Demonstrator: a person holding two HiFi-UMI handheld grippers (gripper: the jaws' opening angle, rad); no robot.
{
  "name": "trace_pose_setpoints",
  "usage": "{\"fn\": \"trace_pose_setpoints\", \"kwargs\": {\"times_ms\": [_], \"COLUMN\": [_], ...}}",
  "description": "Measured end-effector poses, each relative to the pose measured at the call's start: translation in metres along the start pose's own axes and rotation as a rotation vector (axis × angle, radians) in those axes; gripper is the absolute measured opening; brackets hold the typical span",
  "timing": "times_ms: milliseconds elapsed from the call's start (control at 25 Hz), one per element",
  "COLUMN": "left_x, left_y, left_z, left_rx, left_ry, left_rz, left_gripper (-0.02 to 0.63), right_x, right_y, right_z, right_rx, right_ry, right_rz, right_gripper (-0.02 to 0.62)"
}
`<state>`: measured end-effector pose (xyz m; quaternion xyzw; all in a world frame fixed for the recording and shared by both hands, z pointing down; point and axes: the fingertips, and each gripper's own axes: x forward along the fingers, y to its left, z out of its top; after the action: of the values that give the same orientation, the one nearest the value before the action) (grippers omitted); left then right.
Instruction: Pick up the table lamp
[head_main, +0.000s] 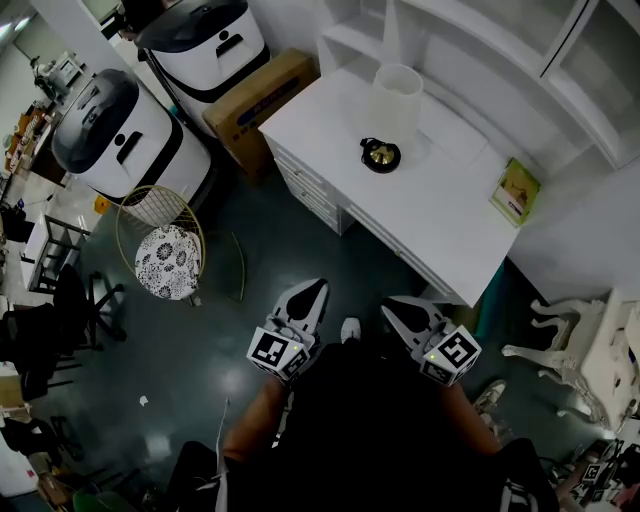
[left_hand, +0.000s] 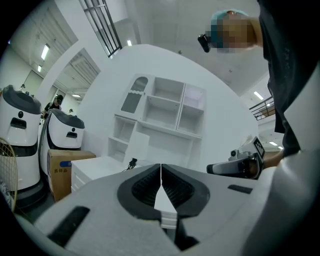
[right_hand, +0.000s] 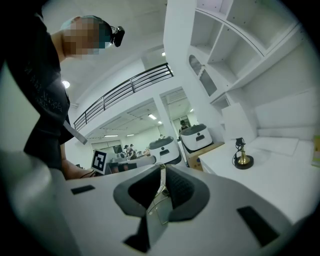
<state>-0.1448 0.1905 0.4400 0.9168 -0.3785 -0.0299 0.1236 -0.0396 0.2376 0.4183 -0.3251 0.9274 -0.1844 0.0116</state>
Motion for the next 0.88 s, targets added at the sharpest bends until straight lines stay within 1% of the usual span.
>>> {"fn": "trace_pose_setpoints", "kwargs": {"times_ms": [240, 320, 440, 680, 800, 880], "left_x": [0.01, 0.017, 0.026, 0.042, 0.057, 0.069], "left_y": [0.002, 0.0, -0.005, 0.003, 0.014, 0.014], "left_z": [0.008, 0.007, 0.011, 0.017, 0.011, 0.02], "left_rx": [0.03, 0.025, 0.013, 0.038, 0.046, 0.032], "left_ry": [-0.015, -0.009, 0.006, 0.001, 0.027, 0.035], "left_rz": [-0.014, -0.021, -0.036, -0.061, -0.062, -0.06], "left_gripper": [0.02, 0.02, 0.02, 0.02, 0.02, 0.02], "right_x": [0.004, 0.003, 0.003, 0.014, 0.018, 0.02], "right_y": [-0.013, -0.022, -0.037, -0.057, -0.076, -0.088], "right_z": [-0.008, -0.006, -0.008, 0.002, 0.009, 0.012], "right_rx": [-0.061, -0.042, -0.003, -0.006, -0.02, -0.022], "right_ry": [0.045, 0.018, 0.006, -0.007, -0.019, -0.016], "right_rz": [-0.038, -0.042, -0.066, -0.07, -0.084, -0.094], "right_gripper": [0.046, 0.046, 0.046, 0.046, 0.045, 0.045]}}
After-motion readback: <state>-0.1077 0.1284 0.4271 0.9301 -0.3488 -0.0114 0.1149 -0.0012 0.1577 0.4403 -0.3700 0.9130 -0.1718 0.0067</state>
